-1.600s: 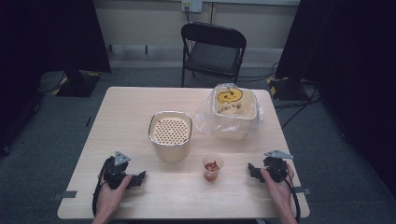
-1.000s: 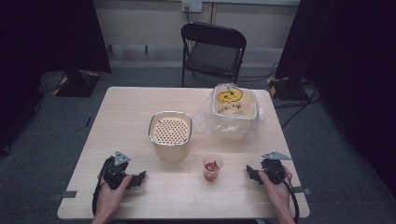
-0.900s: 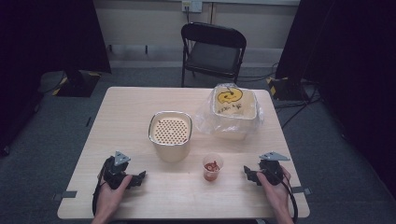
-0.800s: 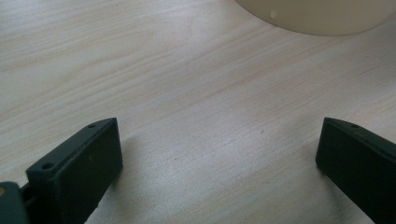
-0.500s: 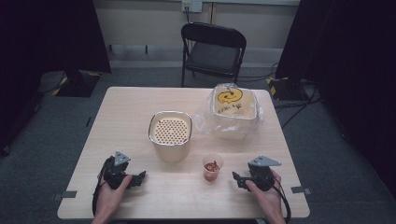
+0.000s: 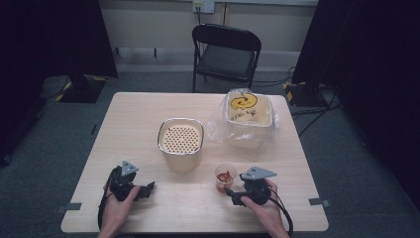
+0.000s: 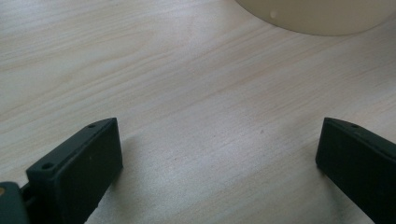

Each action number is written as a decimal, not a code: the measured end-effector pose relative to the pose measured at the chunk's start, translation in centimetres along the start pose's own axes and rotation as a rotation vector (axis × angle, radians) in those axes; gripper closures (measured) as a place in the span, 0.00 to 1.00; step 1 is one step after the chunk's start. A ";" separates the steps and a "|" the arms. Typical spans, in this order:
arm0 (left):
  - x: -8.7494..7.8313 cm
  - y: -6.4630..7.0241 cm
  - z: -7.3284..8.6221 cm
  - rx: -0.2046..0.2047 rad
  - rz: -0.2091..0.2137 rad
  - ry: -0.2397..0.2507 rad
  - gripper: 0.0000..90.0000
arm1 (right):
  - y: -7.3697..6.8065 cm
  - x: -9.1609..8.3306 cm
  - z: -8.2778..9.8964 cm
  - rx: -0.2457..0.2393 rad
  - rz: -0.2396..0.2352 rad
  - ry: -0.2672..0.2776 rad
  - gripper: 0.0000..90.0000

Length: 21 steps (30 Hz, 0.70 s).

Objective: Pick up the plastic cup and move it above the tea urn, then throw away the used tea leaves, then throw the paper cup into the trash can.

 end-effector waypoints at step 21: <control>0.0 0.0 0.0 0.000 0.001 0.000 0.00 | -0.8 3.8 -1.0 -0.027 -0.057 0.035 0.41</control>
Point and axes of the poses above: each handheld gripper's, and its own axes: x roughly forward along the jaws, z roughly out of its underside, y roughly to its right, the point moved 5 cm from there along x, roughly forward along the jaws, and after that the axes turned 10 degrees about y, right-handed, at the moved point
